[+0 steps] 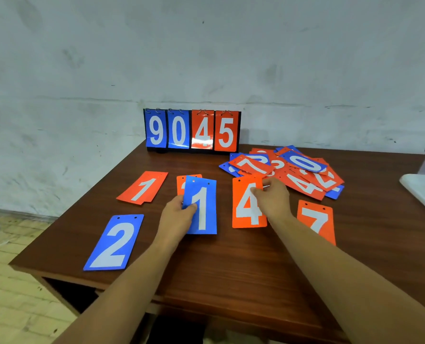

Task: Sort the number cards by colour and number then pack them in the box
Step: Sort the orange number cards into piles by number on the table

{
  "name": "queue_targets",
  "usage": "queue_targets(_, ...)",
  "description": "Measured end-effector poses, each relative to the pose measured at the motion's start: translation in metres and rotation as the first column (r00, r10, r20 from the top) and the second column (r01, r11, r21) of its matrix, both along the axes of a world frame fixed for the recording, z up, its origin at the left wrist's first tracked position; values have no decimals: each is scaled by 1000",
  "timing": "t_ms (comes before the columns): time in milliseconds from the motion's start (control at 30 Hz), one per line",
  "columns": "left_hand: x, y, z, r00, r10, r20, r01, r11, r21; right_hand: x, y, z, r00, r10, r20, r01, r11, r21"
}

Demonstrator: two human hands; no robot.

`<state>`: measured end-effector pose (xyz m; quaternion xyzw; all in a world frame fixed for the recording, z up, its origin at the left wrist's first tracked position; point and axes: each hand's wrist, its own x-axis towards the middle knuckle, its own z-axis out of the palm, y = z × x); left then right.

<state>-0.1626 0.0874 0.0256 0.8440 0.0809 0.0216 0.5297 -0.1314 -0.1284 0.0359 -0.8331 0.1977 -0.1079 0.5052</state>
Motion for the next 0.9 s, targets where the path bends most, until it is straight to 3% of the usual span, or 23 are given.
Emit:
queue_targets(167, 0, -3, -5, 999, 29, 40, -29, 999, -15, 37, 23, -16, 999, 47, -5, -47, 948, -315)
queue_targets(267, 2, 0, -12, 999, 13, 44, -13, 1000, -5, 54, 30, -27, 998, 30, -59, -57, 835, -548)
queue_targets(400, 6, 2, -13, 1000, 23, 17, -23, 999, -30, 57, 30, -31, 998, 23, -51, -51, 754, -655)
queue_targets(467, 7, 2, -14, 999, 30, 11, -30, 999, -43, 47, 33, -28, 997, 55, 50, -14, 806, -592)
queue_targets(567, 3, 2, -13, 999, 27, 19, -26, 998, -57, 22, 44, -13, 979, 169, 114, -133, 953, -271)
queue_targets(667, -4, 2, -11, 999, -12, 52, 16, 997, -76, -10, 60, -1, 936, 348, 45, -348, 938, -7)
queue_targets(900, -29, 35, 4, 998, -5, 59, 13, 992, -126, -52, 91, 10, 935, 354, 35, -355, 925, 137)
